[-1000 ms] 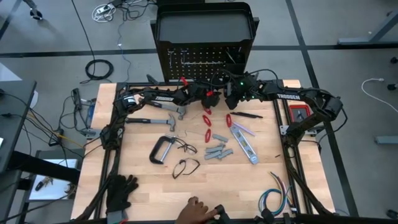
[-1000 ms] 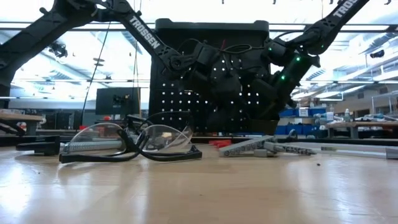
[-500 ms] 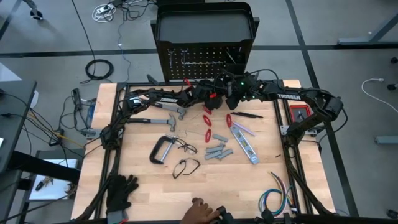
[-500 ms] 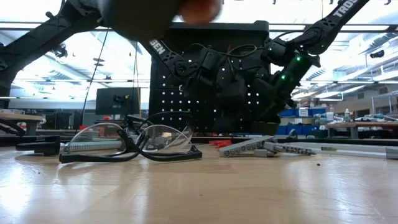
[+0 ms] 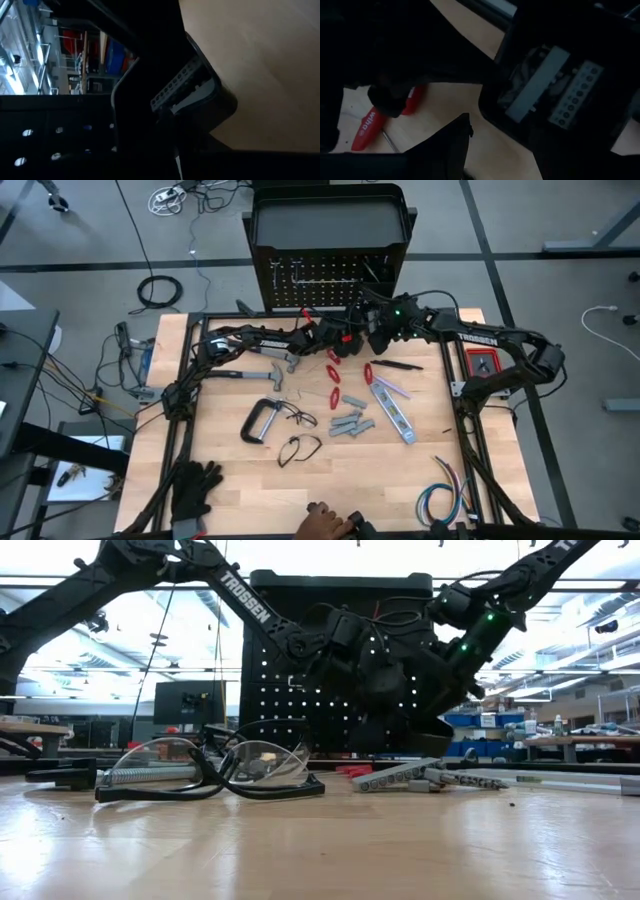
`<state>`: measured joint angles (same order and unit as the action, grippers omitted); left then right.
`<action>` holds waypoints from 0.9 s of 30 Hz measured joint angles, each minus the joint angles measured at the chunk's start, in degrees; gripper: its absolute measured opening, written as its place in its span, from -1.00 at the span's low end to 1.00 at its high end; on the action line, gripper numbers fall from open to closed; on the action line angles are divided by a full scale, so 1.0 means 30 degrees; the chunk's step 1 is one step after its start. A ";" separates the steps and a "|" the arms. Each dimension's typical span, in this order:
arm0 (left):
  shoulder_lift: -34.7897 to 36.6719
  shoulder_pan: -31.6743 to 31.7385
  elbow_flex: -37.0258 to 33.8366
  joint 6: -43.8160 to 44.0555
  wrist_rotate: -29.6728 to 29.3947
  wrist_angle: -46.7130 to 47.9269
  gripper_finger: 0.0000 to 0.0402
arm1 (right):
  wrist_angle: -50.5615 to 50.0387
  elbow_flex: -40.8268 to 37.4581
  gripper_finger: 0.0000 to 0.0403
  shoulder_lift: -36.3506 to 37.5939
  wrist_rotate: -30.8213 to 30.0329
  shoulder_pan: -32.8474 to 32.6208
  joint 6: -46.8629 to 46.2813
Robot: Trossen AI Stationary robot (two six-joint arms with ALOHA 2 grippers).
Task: Hang tools onto peg board
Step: Put the screwdriver bits on the table
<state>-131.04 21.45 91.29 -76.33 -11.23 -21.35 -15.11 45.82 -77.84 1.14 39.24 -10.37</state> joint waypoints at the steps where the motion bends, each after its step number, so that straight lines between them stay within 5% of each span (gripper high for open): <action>1: 0.0059 -0.0007 0.0000 0.0115 -0.0055 -0.0131 -0.99 | -0.0053 0.0000 0.02 0.0137 -0.0067 0.0000 0.0010; 27: 0.1172 0.0157 0.0066 0.2232 -0.1454 0.2280 -1.00 | 0.2019 -0.0029 0.01 -0.1482 -0.1352 0.0630 -0.0529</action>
<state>-127.52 21.92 91.48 -69.63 -15.59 -14.52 -9.05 45.74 -82.29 -2.92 41.14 -11.96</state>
